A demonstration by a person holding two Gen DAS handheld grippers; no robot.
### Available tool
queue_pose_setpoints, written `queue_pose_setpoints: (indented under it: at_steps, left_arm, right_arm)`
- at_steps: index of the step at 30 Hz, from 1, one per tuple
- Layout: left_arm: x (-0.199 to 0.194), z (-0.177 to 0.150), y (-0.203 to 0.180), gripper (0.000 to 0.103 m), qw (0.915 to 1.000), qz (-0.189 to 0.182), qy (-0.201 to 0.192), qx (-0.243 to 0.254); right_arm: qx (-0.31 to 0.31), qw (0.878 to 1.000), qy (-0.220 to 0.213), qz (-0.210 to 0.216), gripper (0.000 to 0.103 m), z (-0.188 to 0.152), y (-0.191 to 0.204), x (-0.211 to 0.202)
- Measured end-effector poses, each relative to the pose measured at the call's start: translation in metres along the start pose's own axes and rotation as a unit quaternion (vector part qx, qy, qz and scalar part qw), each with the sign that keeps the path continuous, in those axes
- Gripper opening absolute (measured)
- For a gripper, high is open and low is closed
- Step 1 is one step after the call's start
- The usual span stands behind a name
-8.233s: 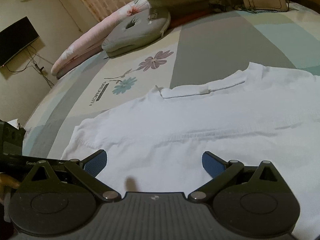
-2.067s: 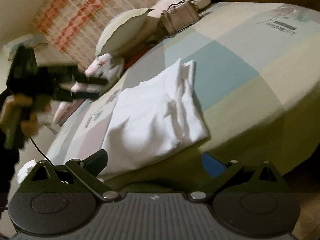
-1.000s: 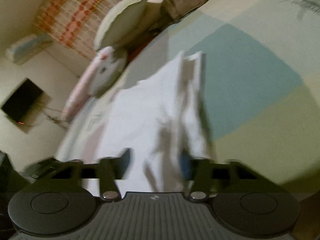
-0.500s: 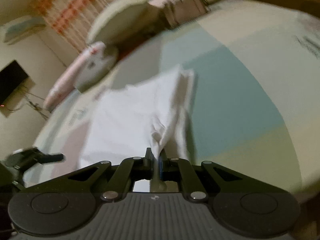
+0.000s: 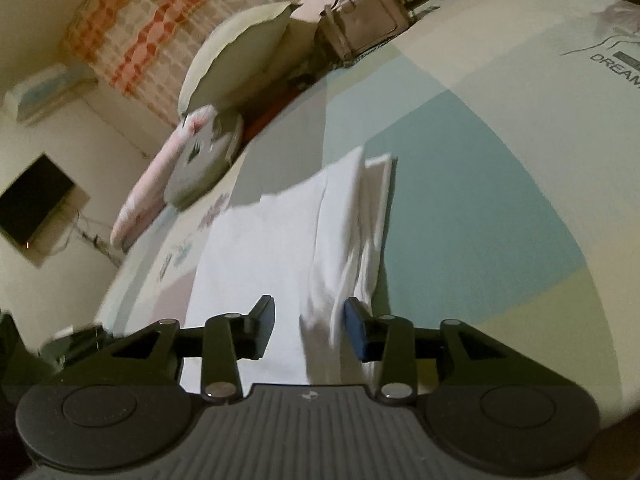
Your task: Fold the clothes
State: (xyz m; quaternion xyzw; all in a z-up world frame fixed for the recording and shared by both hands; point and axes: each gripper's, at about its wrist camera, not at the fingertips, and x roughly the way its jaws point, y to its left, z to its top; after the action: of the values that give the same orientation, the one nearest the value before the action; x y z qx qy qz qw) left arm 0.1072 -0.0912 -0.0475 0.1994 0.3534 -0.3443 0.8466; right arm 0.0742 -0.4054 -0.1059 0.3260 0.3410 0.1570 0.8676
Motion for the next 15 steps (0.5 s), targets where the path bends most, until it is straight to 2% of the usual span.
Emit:
queue_pose_setpoints:
  at_steps: [9, 10, 11, 12, 15]
  left_arm:
    - [0.011, 0.006, 0.013, 0.083, 1.0000, -0.004, -0.002, -0.008]
    - [0.013, 0.006, 0.014, 0.083, 1.0000, -0.004, -0.001, -0.008]
    - [0.015, 0.006, 0.017, 0.083, 0.9999, -0.005, -0.001, -0.009]
    - [0.017, 0.007, 0.019, 0.083, 0.9999, -0.005, -0.001, -0.011]
    - [0.022, 0.010, 0.029, 0.083, 0.9998, -0.006, -0.005, -0.018]
  right_arm:
    - [-0.011, 1.000, 0.004, -0.016, 0.044, 0.035, -0.006, 0.051]
    - [-0.017, 1.000, 0.003, -0.019, 0.041, 0.038, -0.005, 0.056]
    - [-0.027, 0.999, 0.002, -0.028, 0.028, 0.040, -0.002, 0.060]
    - [-0.040, 0.998, 0.002, -0.043, 0.018, 0.041, 0.002, 0.063]
    - [-0.079, 0.993, 0.000, -0.085, 0.013, 0.045, 0.015, 0.070]
